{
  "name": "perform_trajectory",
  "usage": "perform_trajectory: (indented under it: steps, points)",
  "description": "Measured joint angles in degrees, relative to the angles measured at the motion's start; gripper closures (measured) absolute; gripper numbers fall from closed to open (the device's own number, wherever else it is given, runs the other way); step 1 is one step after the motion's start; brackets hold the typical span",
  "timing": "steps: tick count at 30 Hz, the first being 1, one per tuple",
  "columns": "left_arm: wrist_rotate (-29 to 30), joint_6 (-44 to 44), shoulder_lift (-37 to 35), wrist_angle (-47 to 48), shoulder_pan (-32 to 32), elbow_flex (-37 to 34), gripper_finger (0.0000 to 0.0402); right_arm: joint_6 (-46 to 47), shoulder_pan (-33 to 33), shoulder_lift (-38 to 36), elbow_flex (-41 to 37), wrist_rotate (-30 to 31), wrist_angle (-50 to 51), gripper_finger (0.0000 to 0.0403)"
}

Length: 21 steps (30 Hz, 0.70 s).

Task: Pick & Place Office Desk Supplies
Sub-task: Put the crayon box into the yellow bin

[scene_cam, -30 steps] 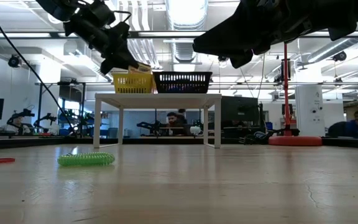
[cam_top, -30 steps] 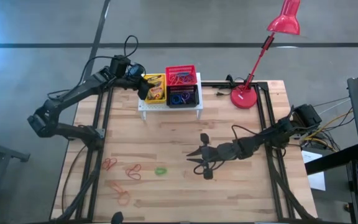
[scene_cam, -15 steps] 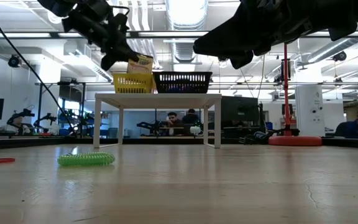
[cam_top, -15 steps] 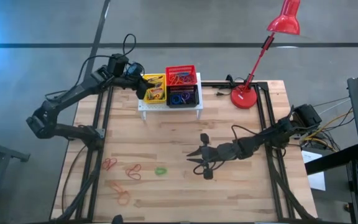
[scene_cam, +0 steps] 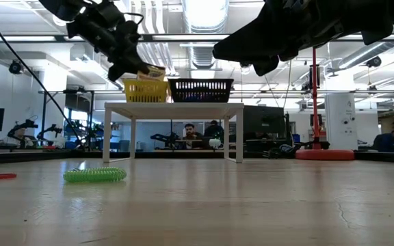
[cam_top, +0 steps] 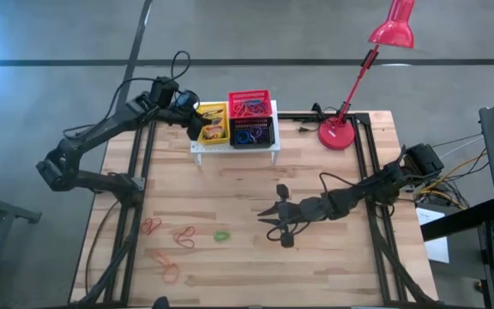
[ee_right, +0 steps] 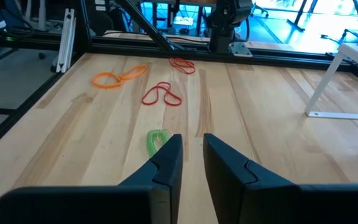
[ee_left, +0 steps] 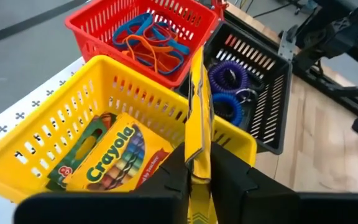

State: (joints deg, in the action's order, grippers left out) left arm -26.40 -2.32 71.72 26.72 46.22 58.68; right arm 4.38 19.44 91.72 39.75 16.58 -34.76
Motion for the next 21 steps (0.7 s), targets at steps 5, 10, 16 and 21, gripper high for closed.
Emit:
perform_trajectory:
  steps: [5,10,16,21]
  points:
    - [0.31,0.69,0.0,0.11,0.0,-0.16,0.0344,0.11,0.0,0.0,0.0,0.0,0.0,0.0339]
    - [0.66,1.07,0.0,0.34,0.17,-0.2,0.0315,0.13,0.0,0.0,0.0,0.0,0.0,0.0344]
    - [0.66,1.05,0.02,0.91,2.12,0.21,0.0266,0.13,0.0,0.0,0.0,0.0,0.0,0.0346]
    - [0.65,1.07,0.02,2.25,3.8,2.98,0.0234,0.13,0.0,0.0,0.0,0.0,0.0,0.034]
